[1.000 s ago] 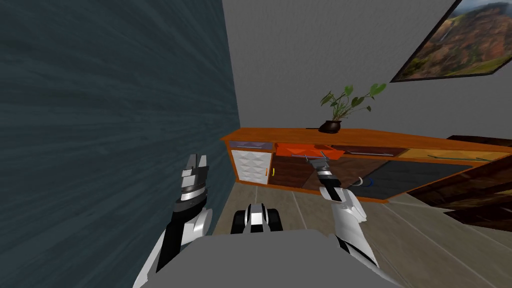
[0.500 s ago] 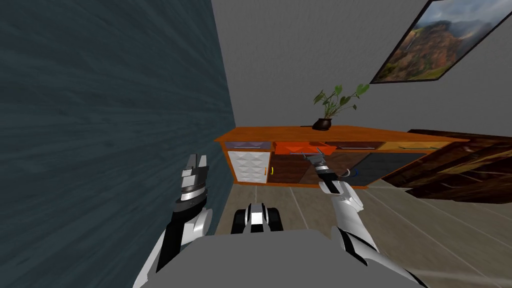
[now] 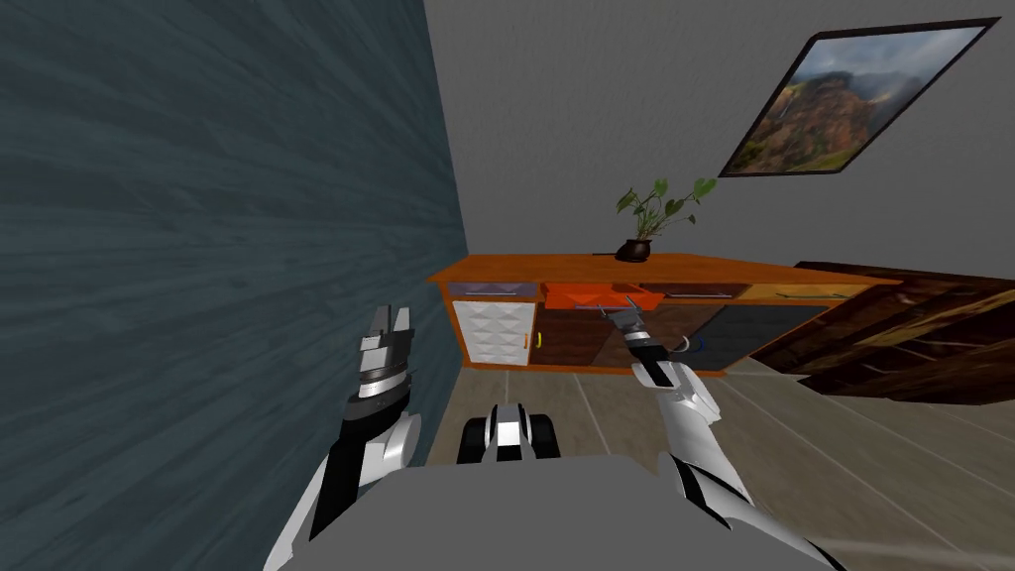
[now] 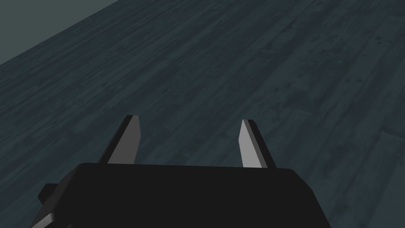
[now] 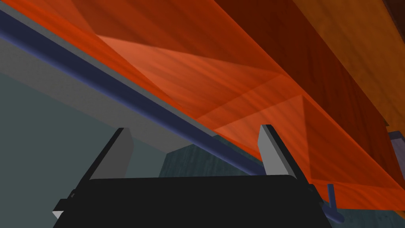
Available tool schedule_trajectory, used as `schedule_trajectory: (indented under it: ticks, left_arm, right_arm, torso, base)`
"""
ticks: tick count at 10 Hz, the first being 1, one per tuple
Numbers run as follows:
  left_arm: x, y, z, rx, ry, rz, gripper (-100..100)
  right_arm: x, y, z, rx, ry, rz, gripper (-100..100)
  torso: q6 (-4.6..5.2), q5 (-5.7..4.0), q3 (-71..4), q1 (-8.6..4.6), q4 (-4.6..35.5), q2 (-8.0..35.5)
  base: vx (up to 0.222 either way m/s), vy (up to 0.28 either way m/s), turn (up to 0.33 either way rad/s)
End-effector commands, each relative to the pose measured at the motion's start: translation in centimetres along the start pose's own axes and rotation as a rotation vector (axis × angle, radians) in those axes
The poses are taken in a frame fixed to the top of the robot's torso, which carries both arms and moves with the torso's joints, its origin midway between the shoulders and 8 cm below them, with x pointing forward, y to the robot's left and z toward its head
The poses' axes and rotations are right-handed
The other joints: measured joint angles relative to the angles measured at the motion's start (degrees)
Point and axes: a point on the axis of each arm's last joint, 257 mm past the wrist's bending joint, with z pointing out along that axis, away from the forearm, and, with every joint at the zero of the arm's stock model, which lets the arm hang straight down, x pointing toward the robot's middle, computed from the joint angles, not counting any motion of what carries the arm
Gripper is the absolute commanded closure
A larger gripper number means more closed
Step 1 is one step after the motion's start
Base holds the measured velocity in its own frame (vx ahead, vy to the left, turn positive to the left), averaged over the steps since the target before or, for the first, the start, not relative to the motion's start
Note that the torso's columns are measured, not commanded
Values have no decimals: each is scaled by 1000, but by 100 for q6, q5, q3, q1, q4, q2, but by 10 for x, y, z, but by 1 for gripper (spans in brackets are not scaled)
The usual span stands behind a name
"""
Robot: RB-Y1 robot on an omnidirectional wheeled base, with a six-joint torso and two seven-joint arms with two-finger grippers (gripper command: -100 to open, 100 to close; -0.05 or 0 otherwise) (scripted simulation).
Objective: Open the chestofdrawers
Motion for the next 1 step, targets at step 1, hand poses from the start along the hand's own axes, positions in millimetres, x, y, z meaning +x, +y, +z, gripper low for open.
schedule_trajectory:
  ticks: [1]
  left_arm:
    - [0, 0, 0, 0, 0, 0, 0]
  right_arm:
    - [1, 1, -1, -1, 4, 1, 0]
  torso:
    - [-1, -5, -3, -4, -5, -5]
  base:
    - [0, 0, 0]
